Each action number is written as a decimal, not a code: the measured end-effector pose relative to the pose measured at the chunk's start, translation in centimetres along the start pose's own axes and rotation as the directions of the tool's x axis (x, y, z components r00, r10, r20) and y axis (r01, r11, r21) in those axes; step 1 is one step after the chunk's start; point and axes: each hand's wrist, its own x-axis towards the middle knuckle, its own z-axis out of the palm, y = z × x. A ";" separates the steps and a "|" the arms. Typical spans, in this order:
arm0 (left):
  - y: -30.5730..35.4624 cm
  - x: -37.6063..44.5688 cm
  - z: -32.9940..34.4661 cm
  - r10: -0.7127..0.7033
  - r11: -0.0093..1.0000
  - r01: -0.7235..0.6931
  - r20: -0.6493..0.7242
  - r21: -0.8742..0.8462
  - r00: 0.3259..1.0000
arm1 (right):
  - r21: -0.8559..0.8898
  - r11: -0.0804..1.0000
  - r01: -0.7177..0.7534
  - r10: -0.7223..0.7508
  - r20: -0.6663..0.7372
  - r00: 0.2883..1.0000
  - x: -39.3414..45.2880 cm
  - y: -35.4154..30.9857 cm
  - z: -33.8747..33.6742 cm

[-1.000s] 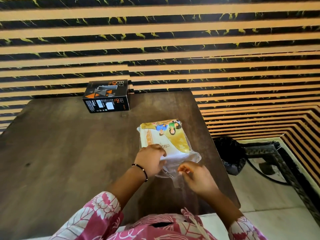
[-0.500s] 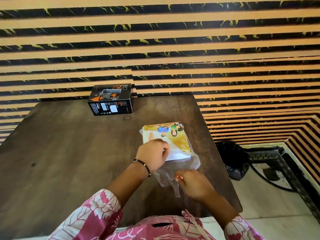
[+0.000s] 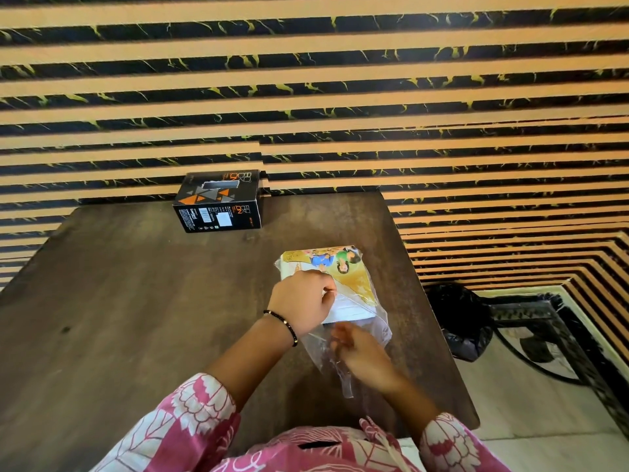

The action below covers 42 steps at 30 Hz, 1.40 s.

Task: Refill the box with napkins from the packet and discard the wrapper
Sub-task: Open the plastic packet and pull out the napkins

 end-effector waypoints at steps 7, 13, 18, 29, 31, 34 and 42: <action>0.1 0.1 -0.1 0.004 1.000 -0.004 0.007 -0.004 1.000 | 0.925 0.254 -0.282 0.374 0.174 0.911 1.2 -1.3 0.5; 0.3 0.3 -0.5 0.014 1.000 -0.014 0.013 -0.009 1.000 | 0.952 0.151 -0.266 0.369 0.195 0.909 1.4 -2.0 0.4; 0.4 0.6 -0.8 0.024 1.000 -0.024 0.004 -0.013 1.000 | 0.966 0.083 -0.244 0.361 0.199 0.911 1.9 -2.0 -0.1; 0.8 0.8 -0.9 0.032 0.999 -0.032 0.007 -0.028 0.999 | 0.949 0.179 -0.261 0.388 0.176 0.905 2.5 -1.8 -0.1; 1.0 0.8 -1.1 0.038 0.999 -0.038 0.011 -0.036 0.999 | 0.954 0.188 -0.233 0.372 0.150 0.916 2.7 -1.5 -0.1; 1.7 0.6 -1.6 0.074 0.996 -0.074 0.005 -0.057 0.997 | 0.966 0.143 -0.214 0.324 0.159 0.933 3.2 -1.4 -0.6; 3.5 -0.2 -1.5 0.230 0.973 -0.230 0.121 -0.018 0.966 | 0.918 0.295 -0.264 0.410 0.128 0.903 4.3 -1.8 -0.8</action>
